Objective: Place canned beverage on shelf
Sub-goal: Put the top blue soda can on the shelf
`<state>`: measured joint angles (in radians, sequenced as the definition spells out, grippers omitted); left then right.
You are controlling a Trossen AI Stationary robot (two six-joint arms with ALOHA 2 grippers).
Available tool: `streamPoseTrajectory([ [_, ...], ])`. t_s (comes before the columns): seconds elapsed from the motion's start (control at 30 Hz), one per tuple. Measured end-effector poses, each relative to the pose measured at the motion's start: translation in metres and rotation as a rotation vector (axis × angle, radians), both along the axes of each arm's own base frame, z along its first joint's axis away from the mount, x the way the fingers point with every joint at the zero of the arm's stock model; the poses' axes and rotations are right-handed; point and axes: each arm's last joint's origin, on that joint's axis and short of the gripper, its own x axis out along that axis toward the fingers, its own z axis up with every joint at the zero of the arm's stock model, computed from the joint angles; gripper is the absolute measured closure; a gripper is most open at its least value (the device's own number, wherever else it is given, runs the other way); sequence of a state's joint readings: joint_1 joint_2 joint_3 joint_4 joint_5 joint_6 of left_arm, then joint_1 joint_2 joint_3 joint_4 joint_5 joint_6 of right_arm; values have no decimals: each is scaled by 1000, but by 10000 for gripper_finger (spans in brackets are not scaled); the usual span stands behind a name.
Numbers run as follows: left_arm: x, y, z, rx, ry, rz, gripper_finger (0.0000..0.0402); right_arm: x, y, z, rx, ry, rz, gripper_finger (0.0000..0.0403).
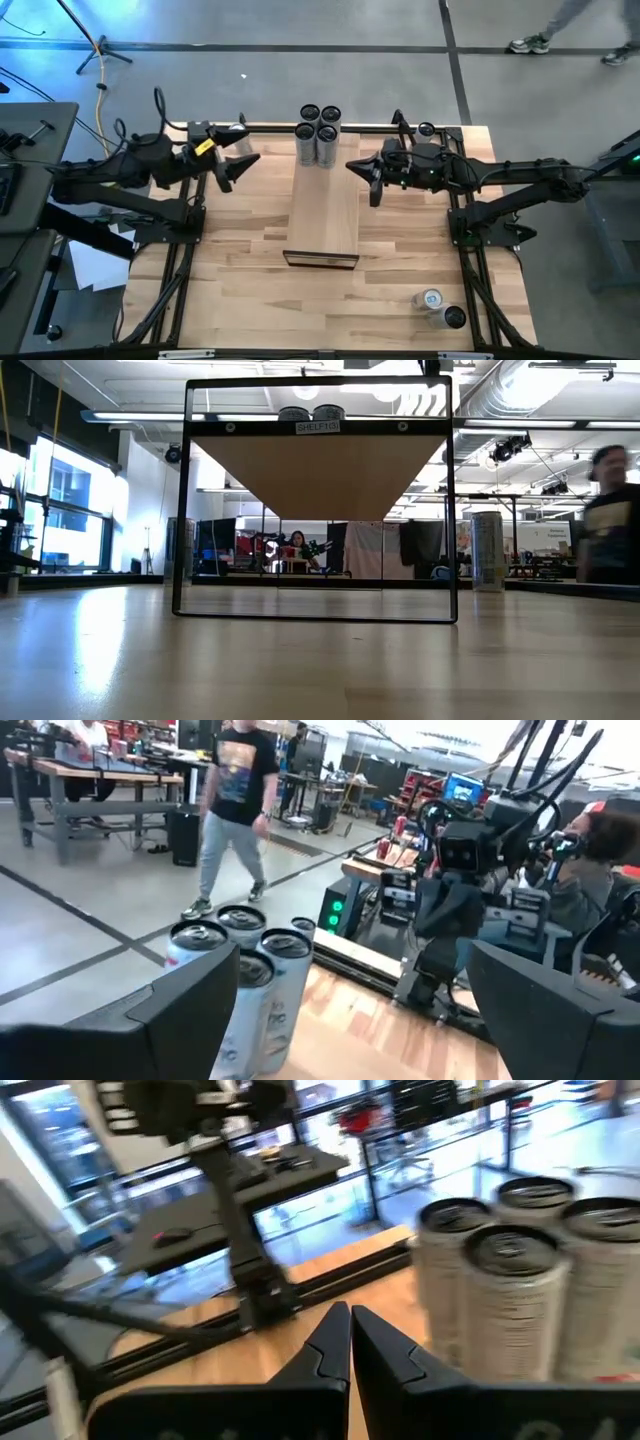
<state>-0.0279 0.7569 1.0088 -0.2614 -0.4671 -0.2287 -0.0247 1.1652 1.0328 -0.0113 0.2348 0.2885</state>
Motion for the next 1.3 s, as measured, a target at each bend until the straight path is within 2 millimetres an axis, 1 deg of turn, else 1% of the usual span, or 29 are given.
streamPoseTrajectory([
  [0.13,-12,2,-2,-7,26,16,45,-1,-4,0,12,-8,-99,402],
  [0.37,-17,10,-11,68,168,56,45,-2,-13,0,97,-42,-190,402],
  [0.53,-17,24,-18,56,246,171,45,-3,-18,0,175,-72,-221,402],
  [0.6,-16,34,-22,20,268,234,45,-3,-19,0,194,-79,-228,402],
  [0.67,-15,46,-26,-23,296,304,45,-3,-20,0,198,-81,-233,402],
  [0.73,-12,61,-34,-69,360,344,45,-3,-21,0,198,-82,-238,402],
  [0.9,-2,111,-65,-245,561,398,45,-3,-23,0,198,-78,-245,402],
  [0.97,-1,131,-76,-285,616,455,45,-3,-23,-1,196,-69,-245,402],
  [1.07,-2,158,-90,-347,659,537,45,-4,-23,-4,198,-40,-240,402],
  [1.17,-7,181,-102,-417,672,619,45,-5,-23,-9,223,11,-251,402],
  [1.3,-14,203,-120,-542,675,667,45,-8,-22,-20,254,114,-272,402],
])
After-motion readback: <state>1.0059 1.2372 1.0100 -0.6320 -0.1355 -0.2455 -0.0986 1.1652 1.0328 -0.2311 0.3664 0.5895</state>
